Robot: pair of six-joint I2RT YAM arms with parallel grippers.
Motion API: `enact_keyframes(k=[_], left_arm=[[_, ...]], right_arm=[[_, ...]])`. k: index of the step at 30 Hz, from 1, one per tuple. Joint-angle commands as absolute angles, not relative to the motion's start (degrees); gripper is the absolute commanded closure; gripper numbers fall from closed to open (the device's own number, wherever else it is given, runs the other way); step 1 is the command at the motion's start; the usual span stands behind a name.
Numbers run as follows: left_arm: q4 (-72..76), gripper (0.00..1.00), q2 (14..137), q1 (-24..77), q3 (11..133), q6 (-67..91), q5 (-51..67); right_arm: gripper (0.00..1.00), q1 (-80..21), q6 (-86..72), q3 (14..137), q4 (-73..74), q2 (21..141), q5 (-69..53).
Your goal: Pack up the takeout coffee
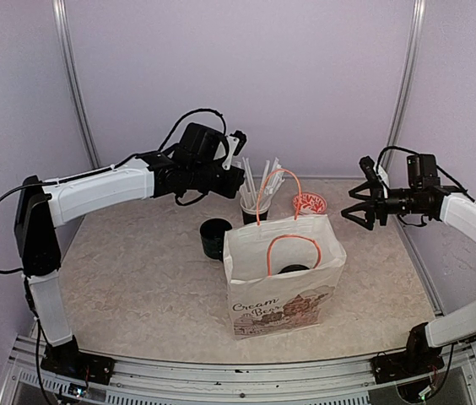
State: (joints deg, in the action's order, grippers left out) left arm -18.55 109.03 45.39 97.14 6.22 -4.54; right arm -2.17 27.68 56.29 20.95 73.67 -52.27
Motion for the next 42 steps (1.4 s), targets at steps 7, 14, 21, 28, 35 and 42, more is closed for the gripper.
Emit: enact_keyframes(k=[7,14,21,28,35,42], left_arm=[[-21.1,1.0,107.9,45.5,102.7,4.7,-5.0],[-31.6,1.0,101.3,47.3,112.0,3.7,-8.2],[-35.9,1.0,89.9,55.9,113.7,0.7,-12.1],[-43.3,1.0,84.0,69.8,115.5,0.9,-12.6],[-47.0,1.0,82.3,85.7,115.9,2.4,-16.4],[-46.0,1.0,83.8,88.7,114.3,2.0,-16.5]], right_arm=[[0.11,-2.4,28.6,57.0,21.9,74.4,-52.6],[0.11,-2.4,28.7,57.2,22.3,74.8,-52.5],[0.11,-2.4,28.5,57.7,23.0,75.1,-52.0],[0.11,-2.3,28.4,58.6,23.2,75.7,-49.9],[0.11,-2.4,28.7,57.9,23.3,75.9,-48.1],[0.11,-2.4,28.5,56.6,22.7,74.1,-48.0]])
